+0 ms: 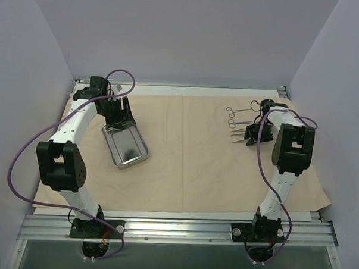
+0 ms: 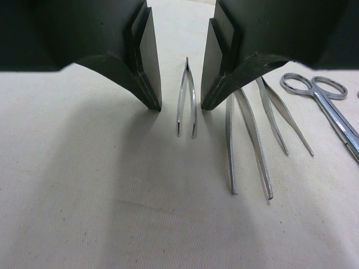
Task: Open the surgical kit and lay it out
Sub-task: Place the medical item in the surgical kit, then reset both arms
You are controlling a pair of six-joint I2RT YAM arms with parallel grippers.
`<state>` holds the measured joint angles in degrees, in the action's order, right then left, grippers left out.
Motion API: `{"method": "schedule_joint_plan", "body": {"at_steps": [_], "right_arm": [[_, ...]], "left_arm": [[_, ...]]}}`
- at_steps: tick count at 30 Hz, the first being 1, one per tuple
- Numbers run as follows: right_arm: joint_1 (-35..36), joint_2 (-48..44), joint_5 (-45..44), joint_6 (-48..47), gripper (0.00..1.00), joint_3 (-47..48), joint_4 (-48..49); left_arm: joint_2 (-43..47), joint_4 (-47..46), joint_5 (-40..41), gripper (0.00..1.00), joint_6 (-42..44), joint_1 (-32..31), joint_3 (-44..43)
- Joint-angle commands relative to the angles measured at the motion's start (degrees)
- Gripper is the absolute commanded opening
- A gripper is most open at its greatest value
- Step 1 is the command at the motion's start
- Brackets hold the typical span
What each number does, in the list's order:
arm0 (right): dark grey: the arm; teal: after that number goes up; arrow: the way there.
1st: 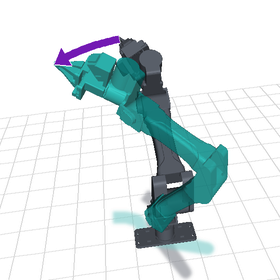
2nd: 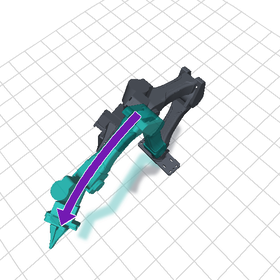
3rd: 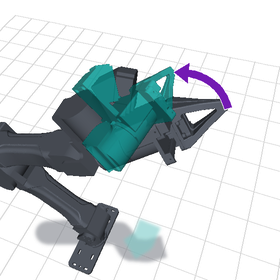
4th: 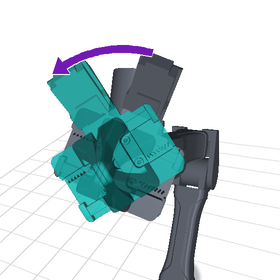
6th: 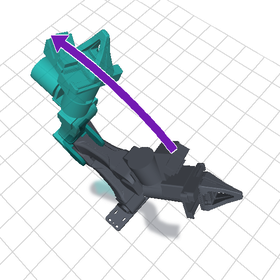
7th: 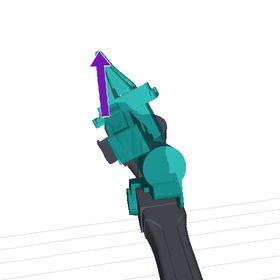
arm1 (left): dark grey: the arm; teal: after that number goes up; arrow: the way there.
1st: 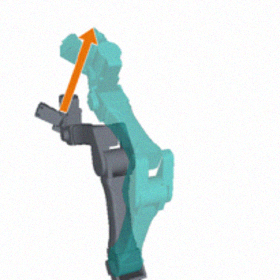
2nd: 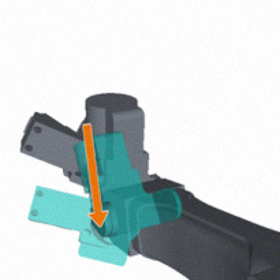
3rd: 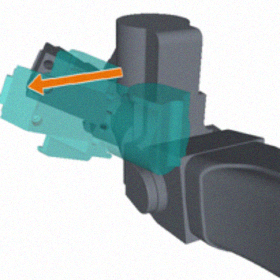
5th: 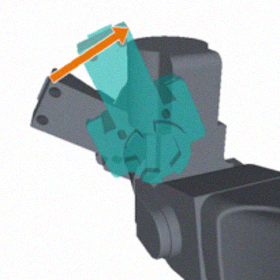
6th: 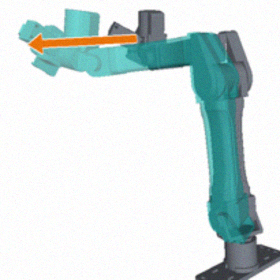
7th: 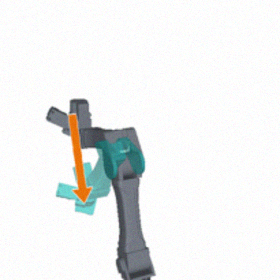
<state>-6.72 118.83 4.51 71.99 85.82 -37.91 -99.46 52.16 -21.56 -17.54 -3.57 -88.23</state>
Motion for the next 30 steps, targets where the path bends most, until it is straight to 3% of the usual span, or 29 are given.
{"method": "schedule_joint_plan", "body": {"at_steps": [1,10,15,20,24,27,30], "right_arm": [[-0.2,-1.4,-2.5,-0.6,0.35,1.4,-4.3],[0.6,-7.8,-3.3,-4.3,0.44,2.4,-4.5],[2.6,-11.2,-4.3,-12.7,0.52,3.4,-3.7],[8.2,-16.8,-7.9,-23.0,0.86,1.9,1.2],[13.0,-20.5,-8.5,-31.1,1.00,-3.4,5.7],[16.9,-24.9,-9.2,-35.2,1.00,-11.7,12.5],[21.5,-32.6,-8.5,-36.2,1.00,-20.1,22.8]], "left_arm": [[1.5,-0.3,-1.4,0.71,0.2,0.5,-1.4],[3.9,-0.3,-1.1,0.71,-0.3,0.4,-0.3],[6.3,-3.6,-5.6,0.78,-2.8,0.5,4.2],[10.1,-5.2,-6.0,0.82,-5.0,0.6,7.9],[14.1,-8.7,-6.1,0.84,-7.0,0.6,13.4],[18.2,-13.1,-7.5,0.85,-10.3,0.5,19.8],[23.9,-24.0,-9.4,0.86,-15.3,0.2,28.9]]}}
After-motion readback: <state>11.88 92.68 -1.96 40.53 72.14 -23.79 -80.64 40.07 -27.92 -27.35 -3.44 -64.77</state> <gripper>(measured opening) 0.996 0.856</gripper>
